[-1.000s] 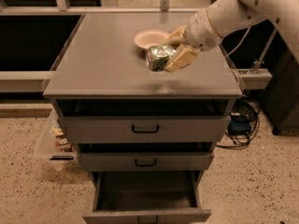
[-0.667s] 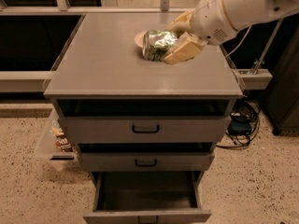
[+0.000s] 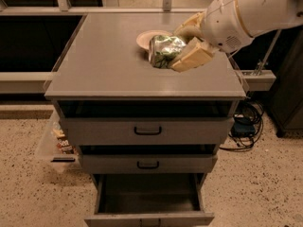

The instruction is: Place green can into bottom drawer

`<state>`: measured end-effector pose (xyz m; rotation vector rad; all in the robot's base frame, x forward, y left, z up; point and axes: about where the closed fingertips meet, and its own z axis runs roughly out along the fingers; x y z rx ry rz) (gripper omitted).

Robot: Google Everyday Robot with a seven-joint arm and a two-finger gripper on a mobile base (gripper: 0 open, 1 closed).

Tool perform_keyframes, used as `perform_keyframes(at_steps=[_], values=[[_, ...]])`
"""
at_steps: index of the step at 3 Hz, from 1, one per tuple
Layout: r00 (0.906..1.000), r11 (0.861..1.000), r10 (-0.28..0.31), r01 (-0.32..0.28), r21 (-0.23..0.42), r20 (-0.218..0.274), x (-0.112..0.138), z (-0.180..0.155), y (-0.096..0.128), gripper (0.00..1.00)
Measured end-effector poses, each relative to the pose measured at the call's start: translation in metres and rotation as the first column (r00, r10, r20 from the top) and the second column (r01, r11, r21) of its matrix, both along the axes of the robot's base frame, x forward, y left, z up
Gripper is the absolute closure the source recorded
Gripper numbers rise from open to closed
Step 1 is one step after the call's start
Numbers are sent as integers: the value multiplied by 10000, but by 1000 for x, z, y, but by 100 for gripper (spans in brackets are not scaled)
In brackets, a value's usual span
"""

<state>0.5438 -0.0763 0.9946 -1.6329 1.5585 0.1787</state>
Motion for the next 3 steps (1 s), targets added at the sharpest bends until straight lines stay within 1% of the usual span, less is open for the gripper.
perform_keyframes(at_steps=[1, 2, 3], values=[[9993, 9977, 244, -262, 622, 291, -21, -1, 21, 100], [9971, 9742, 449, -572, 2181, 609, -50, -29, 57, 100], [9998, 9136, -135, 78, 4065, 111, -64, -76, 68, 100]])
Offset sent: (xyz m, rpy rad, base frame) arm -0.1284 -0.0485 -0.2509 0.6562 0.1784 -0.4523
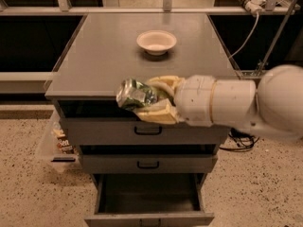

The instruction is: Place green can into bottom drawer

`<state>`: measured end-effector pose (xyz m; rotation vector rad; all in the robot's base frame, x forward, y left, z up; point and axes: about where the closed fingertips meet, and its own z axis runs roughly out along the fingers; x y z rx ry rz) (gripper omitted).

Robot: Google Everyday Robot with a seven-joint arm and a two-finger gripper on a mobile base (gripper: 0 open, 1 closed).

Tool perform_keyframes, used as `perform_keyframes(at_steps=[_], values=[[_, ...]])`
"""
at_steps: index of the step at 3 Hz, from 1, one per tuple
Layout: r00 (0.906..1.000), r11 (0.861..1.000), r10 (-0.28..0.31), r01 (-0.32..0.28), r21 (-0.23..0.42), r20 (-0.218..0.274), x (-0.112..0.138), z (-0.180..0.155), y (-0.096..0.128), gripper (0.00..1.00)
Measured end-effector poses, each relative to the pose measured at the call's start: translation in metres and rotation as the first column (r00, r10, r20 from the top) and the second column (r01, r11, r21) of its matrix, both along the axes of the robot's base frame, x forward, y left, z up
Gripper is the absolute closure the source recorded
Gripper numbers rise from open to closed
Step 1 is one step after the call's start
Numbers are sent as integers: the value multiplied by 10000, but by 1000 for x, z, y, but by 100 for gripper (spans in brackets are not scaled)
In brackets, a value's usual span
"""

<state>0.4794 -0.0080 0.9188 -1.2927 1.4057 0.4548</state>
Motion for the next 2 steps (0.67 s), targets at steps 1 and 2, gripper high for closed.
perform_keyframes(at_steps=[1, 2], values=[[9949, 9925, -769, 827, 905, -659, -8, -21, -5, 100], [9977, 9967, -532, 557, 587, -430, -7, -14, -2, 100]])
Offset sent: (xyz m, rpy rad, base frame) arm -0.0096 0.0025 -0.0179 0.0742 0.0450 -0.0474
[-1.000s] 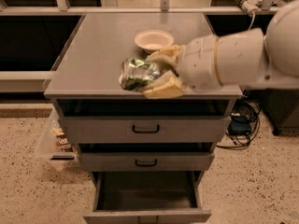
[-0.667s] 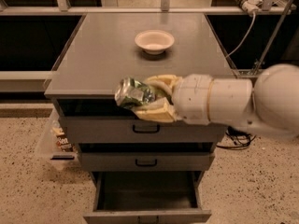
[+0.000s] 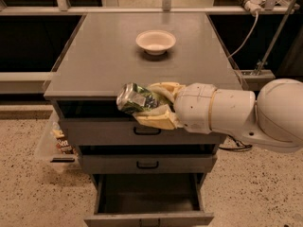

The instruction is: Place green can into bottom drawer

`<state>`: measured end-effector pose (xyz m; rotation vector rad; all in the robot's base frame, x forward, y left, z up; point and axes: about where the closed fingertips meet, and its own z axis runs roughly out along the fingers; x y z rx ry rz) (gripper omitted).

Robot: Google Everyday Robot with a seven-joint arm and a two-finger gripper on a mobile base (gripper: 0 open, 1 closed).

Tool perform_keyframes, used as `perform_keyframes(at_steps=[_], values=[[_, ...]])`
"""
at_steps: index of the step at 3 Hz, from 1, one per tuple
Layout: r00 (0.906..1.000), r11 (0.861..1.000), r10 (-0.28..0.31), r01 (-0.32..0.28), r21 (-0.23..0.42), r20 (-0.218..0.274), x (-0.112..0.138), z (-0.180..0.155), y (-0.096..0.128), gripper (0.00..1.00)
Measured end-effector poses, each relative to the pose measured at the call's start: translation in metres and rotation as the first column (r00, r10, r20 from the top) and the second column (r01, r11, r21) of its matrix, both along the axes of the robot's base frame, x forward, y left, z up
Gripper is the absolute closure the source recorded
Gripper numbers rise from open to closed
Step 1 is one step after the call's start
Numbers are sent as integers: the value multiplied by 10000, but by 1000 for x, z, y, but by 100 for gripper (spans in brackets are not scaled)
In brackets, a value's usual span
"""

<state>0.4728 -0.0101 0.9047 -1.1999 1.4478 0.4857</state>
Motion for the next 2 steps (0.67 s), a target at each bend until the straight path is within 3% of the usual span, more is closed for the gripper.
perform_keyframes(at_steps=[1, 2], values=[[9982, 9963, -501, 523, 685, -334, -7, -32, -7, 100], [9757, 9684, -1806, 1984, 1509, -1238, -26, -109, -42, 100]])
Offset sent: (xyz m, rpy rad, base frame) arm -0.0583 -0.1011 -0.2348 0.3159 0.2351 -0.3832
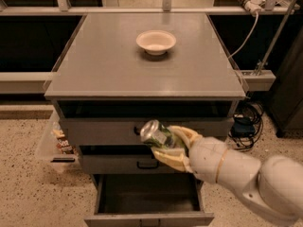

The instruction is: Place green can into bottom drawer

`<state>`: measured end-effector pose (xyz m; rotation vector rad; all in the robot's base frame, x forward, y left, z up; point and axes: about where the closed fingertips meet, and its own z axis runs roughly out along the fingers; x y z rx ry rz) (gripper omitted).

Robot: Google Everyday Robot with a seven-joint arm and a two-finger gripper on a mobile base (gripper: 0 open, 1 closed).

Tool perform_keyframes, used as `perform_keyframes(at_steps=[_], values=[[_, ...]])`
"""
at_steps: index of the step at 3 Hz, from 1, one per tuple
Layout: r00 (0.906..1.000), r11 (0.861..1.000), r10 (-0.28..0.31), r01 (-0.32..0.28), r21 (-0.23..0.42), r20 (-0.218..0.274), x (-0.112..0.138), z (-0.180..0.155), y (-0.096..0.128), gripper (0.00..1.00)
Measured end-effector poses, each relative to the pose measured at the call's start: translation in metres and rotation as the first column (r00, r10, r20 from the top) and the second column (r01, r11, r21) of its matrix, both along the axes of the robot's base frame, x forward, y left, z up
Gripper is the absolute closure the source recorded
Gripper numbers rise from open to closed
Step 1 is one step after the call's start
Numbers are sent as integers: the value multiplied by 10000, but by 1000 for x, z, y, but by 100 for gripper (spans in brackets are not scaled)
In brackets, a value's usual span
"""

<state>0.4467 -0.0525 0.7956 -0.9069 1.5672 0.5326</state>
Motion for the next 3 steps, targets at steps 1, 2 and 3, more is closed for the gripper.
perform_keyframes(at_steps=[1, 2, 3], values=[[9918, 9897, -1141, 1185, 801, -576, -19, -68, -38, 100], [9907, 9850, -1154, 1235, 1202, -723, -19, -76, -39, 100], [9909, 9856, -1146, 1223, 1164, -707, -19, -75, -39, 100]])
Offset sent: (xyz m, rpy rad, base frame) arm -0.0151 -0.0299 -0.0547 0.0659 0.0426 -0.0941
